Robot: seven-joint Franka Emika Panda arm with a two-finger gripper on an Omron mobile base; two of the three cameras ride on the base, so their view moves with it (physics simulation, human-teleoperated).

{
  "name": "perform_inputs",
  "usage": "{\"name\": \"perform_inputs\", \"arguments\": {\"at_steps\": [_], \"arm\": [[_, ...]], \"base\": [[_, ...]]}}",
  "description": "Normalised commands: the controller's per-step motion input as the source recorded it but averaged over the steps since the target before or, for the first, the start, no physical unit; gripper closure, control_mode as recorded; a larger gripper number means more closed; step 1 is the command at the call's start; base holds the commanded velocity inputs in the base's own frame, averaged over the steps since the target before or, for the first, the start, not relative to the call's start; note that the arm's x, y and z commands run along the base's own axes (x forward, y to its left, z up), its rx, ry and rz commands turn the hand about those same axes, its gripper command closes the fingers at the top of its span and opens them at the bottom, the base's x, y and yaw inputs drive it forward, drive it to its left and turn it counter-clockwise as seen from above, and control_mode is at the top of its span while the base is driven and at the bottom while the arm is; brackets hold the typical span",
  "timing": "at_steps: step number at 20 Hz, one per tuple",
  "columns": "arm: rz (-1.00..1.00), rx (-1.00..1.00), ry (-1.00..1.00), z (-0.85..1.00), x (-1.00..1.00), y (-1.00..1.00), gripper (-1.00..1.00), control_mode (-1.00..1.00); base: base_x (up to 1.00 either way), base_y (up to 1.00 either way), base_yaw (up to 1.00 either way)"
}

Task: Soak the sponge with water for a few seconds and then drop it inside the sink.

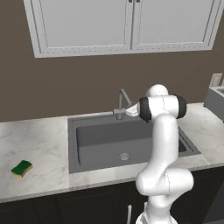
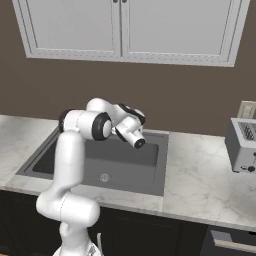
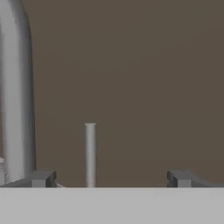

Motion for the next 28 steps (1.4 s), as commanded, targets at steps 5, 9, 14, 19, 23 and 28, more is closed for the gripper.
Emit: {"name": "perform_inputs", "arguments": {"at_steps": [5,9,14,19,23,28], "arm": [[0.00,0.07,0.00,-0.04,0.22,0.00,-1.00,-1.00],[0.00,0.02,0.00,-0.03,0.10,0.00,-1.00,-1.00],[-0.02,0.00,0.00,0.00,0.00,-0.03,-1.00,-1.00],[-0.08,0.01,0.00,-0.01,0.00,-0.22,-1.00,-1.00],[-0.10,0.02,0.00,-0.02,0.00,-0.31,-1.00,-1.00],[-0.11,0.02,0.00,-0.05,0.00,-0.35,-1.00,-1.00]], "base": [[0.00,0.00,0.00],[0.00,0.00,0.00],[0.00,0.00,0.00],[0.00,0.00,0.00],[0.00,0.00,0.00],[0.00,0.00,0.00]]}}
